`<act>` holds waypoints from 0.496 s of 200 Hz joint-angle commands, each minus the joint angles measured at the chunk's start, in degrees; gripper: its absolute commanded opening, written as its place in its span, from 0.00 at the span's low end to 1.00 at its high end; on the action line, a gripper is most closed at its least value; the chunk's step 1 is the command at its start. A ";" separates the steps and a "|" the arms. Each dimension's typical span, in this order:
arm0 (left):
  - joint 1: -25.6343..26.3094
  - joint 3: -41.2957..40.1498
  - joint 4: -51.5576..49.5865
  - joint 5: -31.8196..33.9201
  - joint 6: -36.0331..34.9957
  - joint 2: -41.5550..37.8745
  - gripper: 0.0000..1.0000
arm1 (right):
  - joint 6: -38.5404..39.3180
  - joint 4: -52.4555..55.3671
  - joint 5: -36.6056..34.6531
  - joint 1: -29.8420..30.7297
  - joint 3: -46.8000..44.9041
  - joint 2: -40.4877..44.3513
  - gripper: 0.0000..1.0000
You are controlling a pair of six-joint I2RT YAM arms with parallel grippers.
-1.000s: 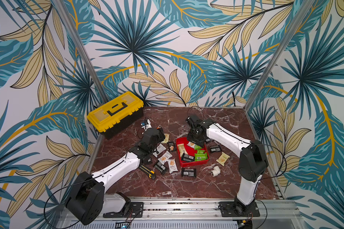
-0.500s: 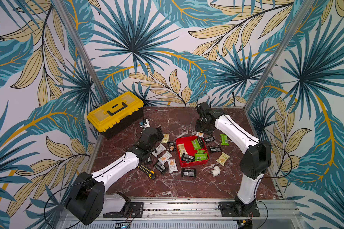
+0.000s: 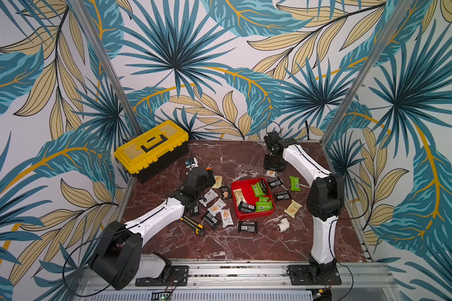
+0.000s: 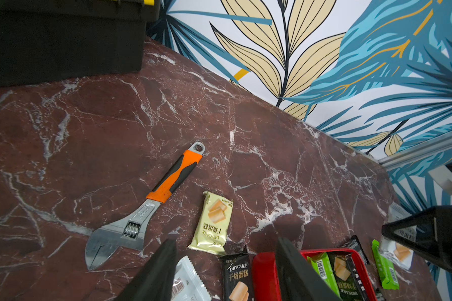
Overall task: Take the cookies out of the storage box
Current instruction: Place the cookie at the center of the board.
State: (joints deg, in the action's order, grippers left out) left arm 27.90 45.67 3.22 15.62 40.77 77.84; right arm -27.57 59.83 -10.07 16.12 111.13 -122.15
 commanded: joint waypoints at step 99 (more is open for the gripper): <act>-0.48 5.24 -3.29 -15.09 -8.88 6.23 0.65 | 5.97 1.32 1.97 -2.06 11.79 -14.59 0.40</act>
State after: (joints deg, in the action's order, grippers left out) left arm 27.75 47.55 1.54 3.92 33.41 83.20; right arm -22.98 60.03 -9.17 14.13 121.08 -134.50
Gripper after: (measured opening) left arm 0.658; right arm 0.440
